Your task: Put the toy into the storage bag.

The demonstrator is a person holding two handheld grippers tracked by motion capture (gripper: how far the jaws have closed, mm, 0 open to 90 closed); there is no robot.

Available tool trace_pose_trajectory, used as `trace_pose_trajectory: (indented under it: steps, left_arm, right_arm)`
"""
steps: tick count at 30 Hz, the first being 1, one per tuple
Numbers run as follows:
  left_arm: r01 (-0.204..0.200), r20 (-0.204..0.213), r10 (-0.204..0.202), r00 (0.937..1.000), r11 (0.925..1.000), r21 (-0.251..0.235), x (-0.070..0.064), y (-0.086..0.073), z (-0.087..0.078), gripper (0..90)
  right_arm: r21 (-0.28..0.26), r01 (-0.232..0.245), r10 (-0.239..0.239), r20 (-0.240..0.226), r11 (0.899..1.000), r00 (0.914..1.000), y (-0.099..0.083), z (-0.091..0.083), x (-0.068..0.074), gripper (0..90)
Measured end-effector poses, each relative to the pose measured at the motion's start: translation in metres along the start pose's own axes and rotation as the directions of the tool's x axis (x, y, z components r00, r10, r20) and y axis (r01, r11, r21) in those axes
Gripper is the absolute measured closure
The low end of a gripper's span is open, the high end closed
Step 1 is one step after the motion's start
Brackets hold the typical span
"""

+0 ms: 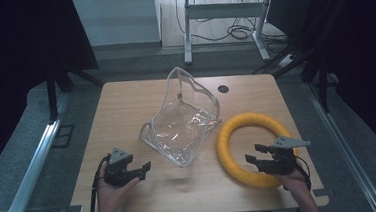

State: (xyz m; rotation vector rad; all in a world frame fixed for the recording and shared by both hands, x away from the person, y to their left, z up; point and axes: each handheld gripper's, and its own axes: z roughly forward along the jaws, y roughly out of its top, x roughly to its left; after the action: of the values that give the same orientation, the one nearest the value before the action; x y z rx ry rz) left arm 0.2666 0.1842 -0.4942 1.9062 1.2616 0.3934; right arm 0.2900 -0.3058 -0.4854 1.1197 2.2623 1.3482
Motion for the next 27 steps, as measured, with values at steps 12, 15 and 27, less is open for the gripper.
trace_pose_trajectory:
  steps: [12,15,27]
  left_arm:
    - [0.007,-0.002,-0.007,1.0,1.0,0.006,0.0,0.001,0.002,25.1]
    - [0.004,-0.004,-0.004,1.0,1.0,0.007,-0.001,0.002,0.001,25.1]
    - [-0.001,-0.003,0.001,1.0,1.0,0.006,-0.001,0.002,0.001,25.3]
  right_arm:
    - [0.015,-0.019,0.019,-0.013,1.0,0.9997,0.006,-0.004,0.001,35.4]
    - [0.022,-0.005,0.005,-0.014,1.0,0.9999,0.01,-0.004,0.001,35.4]
    - [0.165,0.026,-0.017,-0.057,0.986,0.9982,0.024,0.004,0.007,33.4]
